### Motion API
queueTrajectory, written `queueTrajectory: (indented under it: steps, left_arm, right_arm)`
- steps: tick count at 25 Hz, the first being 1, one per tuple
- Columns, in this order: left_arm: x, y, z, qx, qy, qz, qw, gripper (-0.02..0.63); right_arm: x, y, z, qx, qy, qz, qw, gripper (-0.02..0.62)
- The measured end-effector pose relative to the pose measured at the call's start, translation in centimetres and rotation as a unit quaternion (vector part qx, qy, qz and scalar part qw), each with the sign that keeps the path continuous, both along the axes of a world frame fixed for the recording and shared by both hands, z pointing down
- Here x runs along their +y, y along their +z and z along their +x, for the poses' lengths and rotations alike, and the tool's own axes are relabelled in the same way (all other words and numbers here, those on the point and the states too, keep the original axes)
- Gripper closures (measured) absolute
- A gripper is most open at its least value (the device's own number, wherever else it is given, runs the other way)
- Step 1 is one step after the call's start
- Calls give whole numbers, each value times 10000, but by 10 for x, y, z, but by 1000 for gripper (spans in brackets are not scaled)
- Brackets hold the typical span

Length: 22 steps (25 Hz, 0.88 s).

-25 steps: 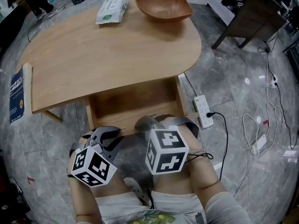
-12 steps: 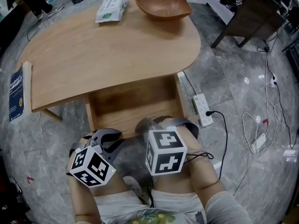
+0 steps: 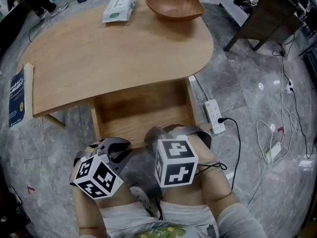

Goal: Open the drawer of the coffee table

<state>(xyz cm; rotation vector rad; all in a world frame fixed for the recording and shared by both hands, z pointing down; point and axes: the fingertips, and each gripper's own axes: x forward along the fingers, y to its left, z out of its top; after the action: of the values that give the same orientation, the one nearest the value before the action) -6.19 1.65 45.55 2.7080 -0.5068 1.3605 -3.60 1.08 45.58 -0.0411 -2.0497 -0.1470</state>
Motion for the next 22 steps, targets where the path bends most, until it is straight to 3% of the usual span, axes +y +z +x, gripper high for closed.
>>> queueTrajectory:
  steps: [9, 22]
  left_arm:
    - [12, 6, 1, -33, 193, -242, 9995, 531]
    - [15, 6, 3, 106, 293, -330, 9990, 531]
  right_arm:
    - [12, 6, 1, 146, -135, -323, 9993, 522]
    - [14, 7, 4, 156, -183, -438, 9987, 522]
